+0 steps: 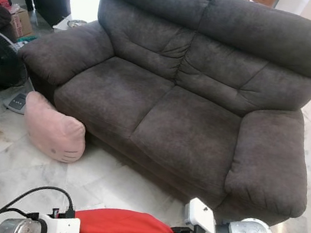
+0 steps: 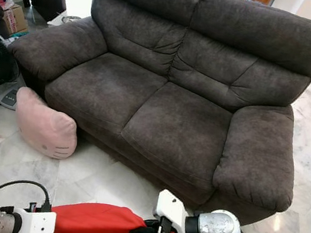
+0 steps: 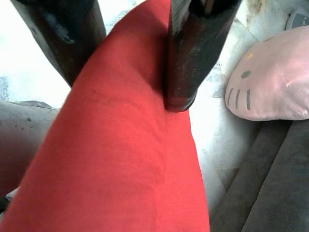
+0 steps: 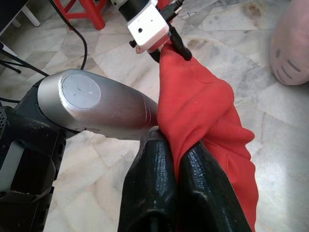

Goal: Move the pillow to the sofa from floor

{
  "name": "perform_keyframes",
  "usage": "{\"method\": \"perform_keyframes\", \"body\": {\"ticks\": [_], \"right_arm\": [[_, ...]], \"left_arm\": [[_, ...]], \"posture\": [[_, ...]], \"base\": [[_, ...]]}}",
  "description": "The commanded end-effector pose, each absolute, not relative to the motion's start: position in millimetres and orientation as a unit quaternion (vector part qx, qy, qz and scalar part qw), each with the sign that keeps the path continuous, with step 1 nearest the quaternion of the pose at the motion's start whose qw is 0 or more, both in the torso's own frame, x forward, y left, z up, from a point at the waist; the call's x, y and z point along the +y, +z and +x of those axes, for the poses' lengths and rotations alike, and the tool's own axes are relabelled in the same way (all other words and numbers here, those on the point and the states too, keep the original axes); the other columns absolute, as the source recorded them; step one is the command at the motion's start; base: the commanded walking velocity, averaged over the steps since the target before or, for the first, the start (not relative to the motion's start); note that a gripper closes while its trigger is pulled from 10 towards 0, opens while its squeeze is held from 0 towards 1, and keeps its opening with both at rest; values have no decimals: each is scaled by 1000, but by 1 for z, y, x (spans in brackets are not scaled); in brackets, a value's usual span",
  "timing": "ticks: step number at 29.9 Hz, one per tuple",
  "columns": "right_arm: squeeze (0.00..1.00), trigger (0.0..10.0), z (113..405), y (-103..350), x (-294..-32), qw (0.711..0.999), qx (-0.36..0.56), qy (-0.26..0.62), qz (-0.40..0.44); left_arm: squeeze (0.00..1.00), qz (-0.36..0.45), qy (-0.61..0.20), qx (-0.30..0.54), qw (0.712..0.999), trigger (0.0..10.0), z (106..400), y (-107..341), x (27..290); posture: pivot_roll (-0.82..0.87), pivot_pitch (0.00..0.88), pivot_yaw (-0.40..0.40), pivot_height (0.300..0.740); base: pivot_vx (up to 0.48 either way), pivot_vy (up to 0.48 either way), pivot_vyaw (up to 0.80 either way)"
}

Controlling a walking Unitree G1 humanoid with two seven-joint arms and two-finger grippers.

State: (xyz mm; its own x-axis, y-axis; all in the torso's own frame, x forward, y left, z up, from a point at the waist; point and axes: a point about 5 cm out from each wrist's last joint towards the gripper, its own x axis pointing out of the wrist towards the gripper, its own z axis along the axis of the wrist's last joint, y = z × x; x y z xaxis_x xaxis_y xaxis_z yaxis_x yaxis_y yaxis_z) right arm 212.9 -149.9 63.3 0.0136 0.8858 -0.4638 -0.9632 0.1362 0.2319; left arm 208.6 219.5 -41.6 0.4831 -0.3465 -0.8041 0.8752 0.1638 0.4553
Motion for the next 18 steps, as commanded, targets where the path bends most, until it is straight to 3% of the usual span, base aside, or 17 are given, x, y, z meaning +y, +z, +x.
{"method": "perform_keyframes", "body": {"ticks": [1,18], "right_arm": [[0,10000,219,83,-144,713,206,666,-79],[0,10000,219,81,-142,714,207,665,-76]], "left_arm": [[0,485,-437,274,706,0,208,-43,218],[0,489,-431,271,708,0,212,-41,219]], "posture": [[105,28,-91,740],[113,30,-90,740]], "base": [[0,0,0],[0,0,0]]}}
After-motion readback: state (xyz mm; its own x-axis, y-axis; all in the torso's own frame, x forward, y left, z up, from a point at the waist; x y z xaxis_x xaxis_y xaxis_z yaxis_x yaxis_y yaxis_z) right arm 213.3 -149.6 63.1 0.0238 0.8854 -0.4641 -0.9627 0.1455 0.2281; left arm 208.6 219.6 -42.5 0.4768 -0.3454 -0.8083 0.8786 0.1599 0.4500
